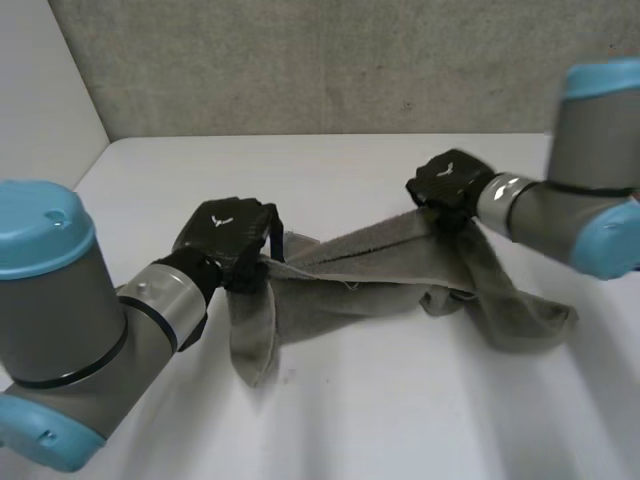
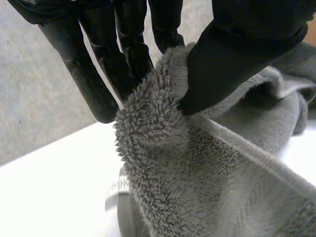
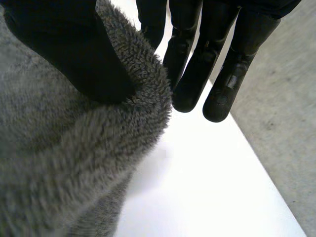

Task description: Fold the towel.

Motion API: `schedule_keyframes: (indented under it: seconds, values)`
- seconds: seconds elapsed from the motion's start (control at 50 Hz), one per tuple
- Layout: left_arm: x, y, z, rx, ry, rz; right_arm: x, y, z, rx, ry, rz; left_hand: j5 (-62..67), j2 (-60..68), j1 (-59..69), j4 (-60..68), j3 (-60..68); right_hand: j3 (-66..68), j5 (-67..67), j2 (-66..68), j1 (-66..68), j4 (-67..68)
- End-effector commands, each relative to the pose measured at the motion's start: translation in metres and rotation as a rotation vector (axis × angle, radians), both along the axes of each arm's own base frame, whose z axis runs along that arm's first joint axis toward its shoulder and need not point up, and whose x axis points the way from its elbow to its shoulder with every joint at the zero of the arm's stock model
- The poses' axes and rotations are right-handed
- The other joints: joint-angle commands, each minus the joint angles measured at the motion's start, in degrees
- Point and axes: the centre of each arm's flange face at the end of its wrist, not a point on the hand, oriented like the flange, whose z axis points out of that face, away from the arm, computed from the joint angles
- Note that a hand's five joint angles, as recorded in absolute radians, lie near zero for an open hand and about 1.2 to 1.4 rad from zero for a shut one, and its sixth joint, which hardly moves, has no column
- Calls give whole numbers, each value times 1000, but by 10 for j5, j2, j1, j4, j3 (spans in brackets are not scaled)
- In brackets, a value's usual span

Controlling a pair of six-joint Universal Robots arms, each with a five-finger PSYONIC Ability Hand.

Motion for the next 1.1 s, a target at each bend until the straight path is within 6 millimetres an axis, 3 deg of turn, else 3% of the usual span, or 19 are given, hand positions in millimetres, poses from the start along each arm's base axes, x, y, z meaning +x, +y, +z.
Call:
schedule_keyframes:
  seconds: [0.02, 0.04, 0.06, 0.08, 0.12, 0.14, 0.18, 0.24, 0.32, 0.38, 0.52, 0.56, 0.86, 0.9, 0.92, 0.98, 1.02, 1.04, 1.1]
  values:
    - [-1, -17, -18, 30, -19, 23, 21, -37, -42, -170, 94, -40, 112, 103, 124, 103, 106, -441, -398, -432, -349, -446]
    - [-1, -17, -18, 30, -19, 23, 21, -37, -42, -171, 94, -40, 112, 103, 124, 103, 106, -445, -402, -436, -353, -450]
    - [-1, -20, -17, 24, -15, 29, 21, -38, -33, -203, 73, -65, 112, 103, 124, 103, 106, -581, -538, -572, -489, -585]
    - [-1, -20, -17, 24, -15, 29, 21, -38, -33, -203, 72, -65, 112, 103, 124, 103, 106, -581, -538, -572, -489, -585]
    - [1, -25, -16, 17, -11, 43, 16, -31, -1, -224, -20, -104, 112, 103, 124, 103, 106, -581, -538, -572, -489, -585]
    - [1, -25, -16, 17, -11, 43, 16, -31, -1, -224, -21, -104, 112, 103, 124, 103, 106, -581, -538, -572, -489, -585]
    - [3, -29, -16, 16, -8, 52, 6, -14, 21, -185, -114, -121, 112, 103, 124, 103, 106, -581, -538, -572, -489, -585]
    - [4, -30, -16, 16, -8, 55, 3, -2, 28, -166, -148, -108, 112, 103, 124, 103, 106, -581, -538, -572, -489, -585]
    - [5, -33, -15, 12, -6, 63, -5, 33, 34, -90, -179, -52, 112, 103, 124, 103, 106, -581, -538, -572, -489, -585]
    - [6, -34, -15, 12, -6, 66, -13, 52, 24, -9, -165, -42, 112, 103, 124, 103, 106, -526, -484, -518, -434, -531]
    - [6, -34, -14, 10, -5, 67, -28, 66, -11, 186, -177, -100, 112, 103, 124, 103, 106, -333, -290, -324, -240, -337]
    - [7, -34, -13, 9, -5, 67, -31, 61, -29, 209, -200, -124, 112, 103, 124, 103, 106, -304, -261, -295, -212, -309]
    - [8, -33, -15, 16, -8, 71, -32, 23, -79, 125, -230, -157, 112, 103, 124, 103, 106, -205, -162, -196, -113, -209]
    - [9, -34, -15, 16, -8, 75, -33, 17, -80, 111, -227, -163, 112, 103, 124, 103, 106, 58, 100, 66, 150, 53]
    - [9, -34, -15, 16, -8, 75, -33, 17, -80, 110, -227, -163, 112, 103, 124, 103, 106, 59, 102, 68, 151, 55]
    - [10, -35, -14, 13, -7, 78, -42, 9, -69, 80, -239, -188, 112, 103, 124, 103, 106, 119, 162, 128, 211, 115]
    - [10, -35, -9, 0, -4, 82, -48, 8, -35, 11, -275, -192, 112, 103, 124, 103, 106, 119, 162, 128, 211, 115]
    - [10, -35, -9, 0, -4, 82, -48, 8, -34, 11, -275, -192, 112, 103, 124, 103, 106, 119, 162, 128, 211, 115]
    - [16, -40, 13, -55, 23, 98, -52, 19, 22, -80, -307, -179, 112, 103, 124, 103, 106, 119, 162, 128, 211, 115]
